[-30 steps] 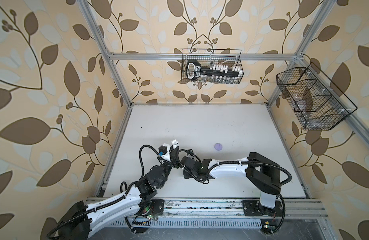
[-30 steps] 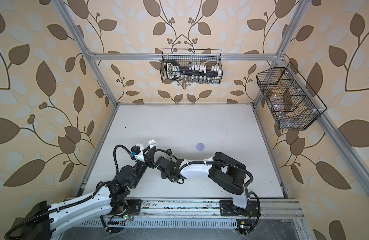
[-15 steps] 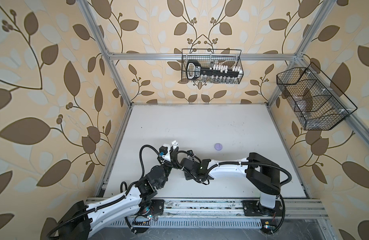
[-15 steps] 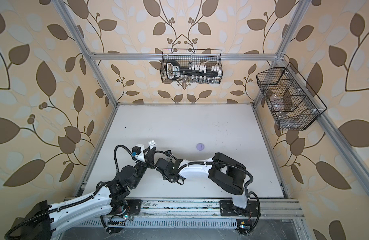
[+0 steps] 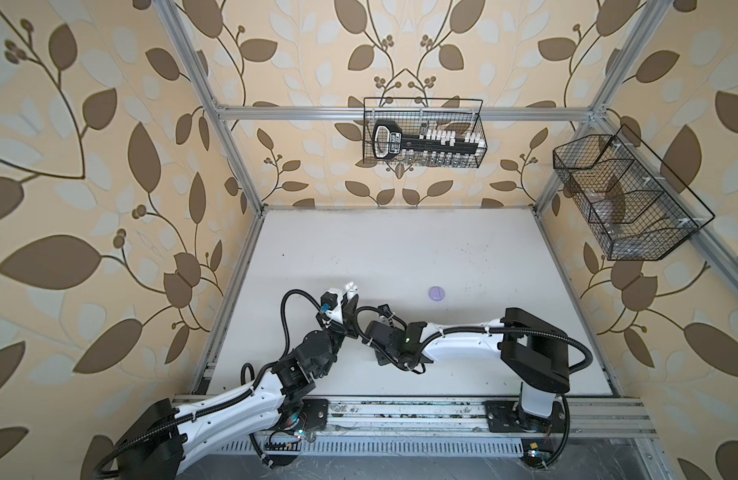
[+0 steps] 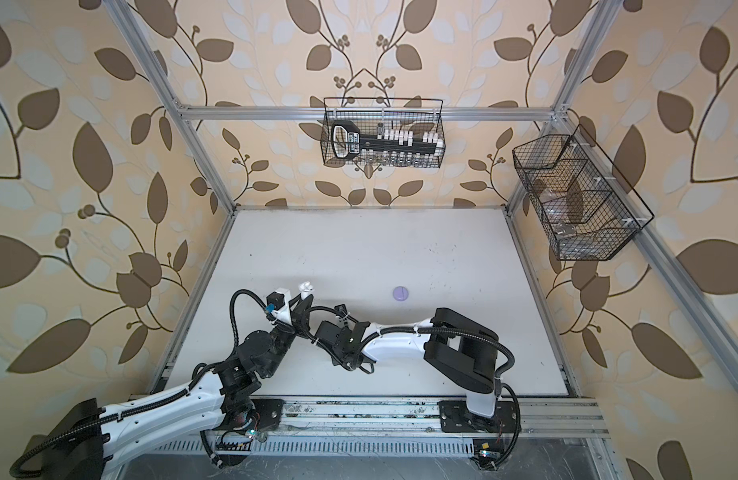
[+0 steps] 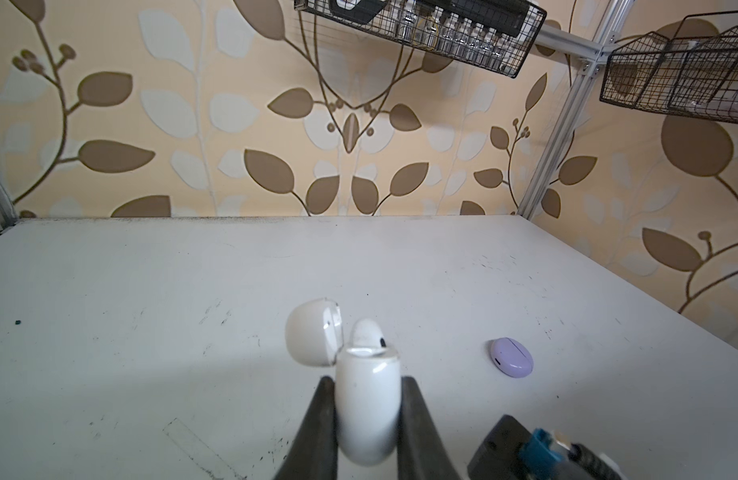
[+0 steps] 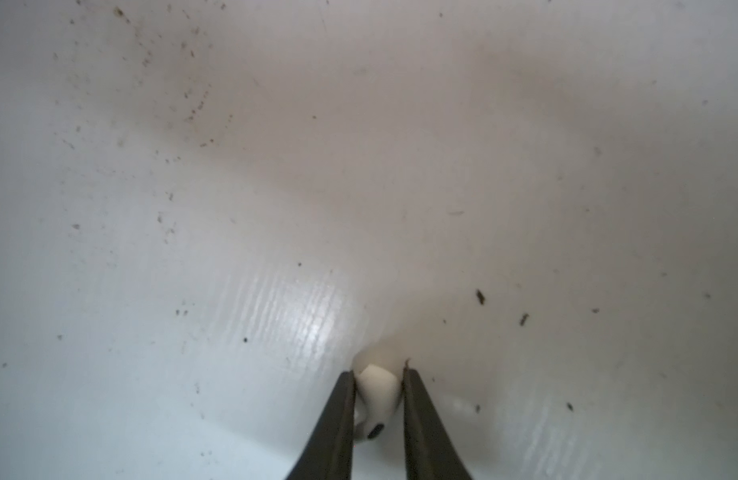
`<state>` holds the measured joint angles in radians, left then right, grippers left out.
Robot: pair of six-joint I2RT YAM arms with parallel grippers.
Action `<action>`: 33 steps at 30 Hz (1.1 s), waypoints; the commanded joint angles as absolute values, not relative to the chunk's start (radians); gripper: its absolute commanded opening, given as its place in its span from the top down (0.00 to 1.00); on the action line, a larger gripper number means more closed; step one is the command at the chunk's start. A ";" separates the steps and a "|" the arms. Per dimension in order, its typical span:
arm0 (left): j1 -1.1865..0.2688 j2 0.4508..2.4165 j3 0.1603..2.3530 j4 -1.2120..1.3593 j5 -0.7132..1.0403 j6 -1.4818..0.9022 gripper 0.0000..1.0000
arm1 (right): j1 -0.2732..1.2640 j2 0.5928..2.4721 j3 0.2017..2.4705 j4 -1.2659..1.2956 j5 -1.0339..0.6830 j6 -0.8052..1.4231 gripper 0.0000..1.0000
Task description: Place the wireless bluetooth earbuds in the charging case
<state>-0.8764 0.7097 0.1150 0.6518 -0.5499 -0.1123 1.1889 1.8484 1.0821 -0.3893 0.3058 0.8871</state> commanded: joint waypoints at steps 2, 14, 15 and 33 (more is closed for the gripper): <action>-0.879 0.712 0.132 0.698 -0.539 -0.126 1.00 | 1.179 1.820 1.039 -0.474 0.328 0.854 0.79; -0.879 0.724 0.135 0.699 -0.527 -0.126 1.00 | 1.152 1.774 1.013 -0.536 0.328 0.701 0.81; -0.879 0.726 0.135 0.701 -0.526 -0.126 1.00 | 1.152 1.775 1.016 -0.535 0.322 0.687 0.80; -0.879 0.737 0.138 0.705 -0.506 -0.125 0.99 | 1.146 1.731 0.976 -0.488 0.189 0.440 0.80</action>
<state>-0.8764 0.7357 0.1150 0.6548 -0.5198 -0.1135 1.1511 1.7546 0.9974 -0.4625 0.2192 0.4980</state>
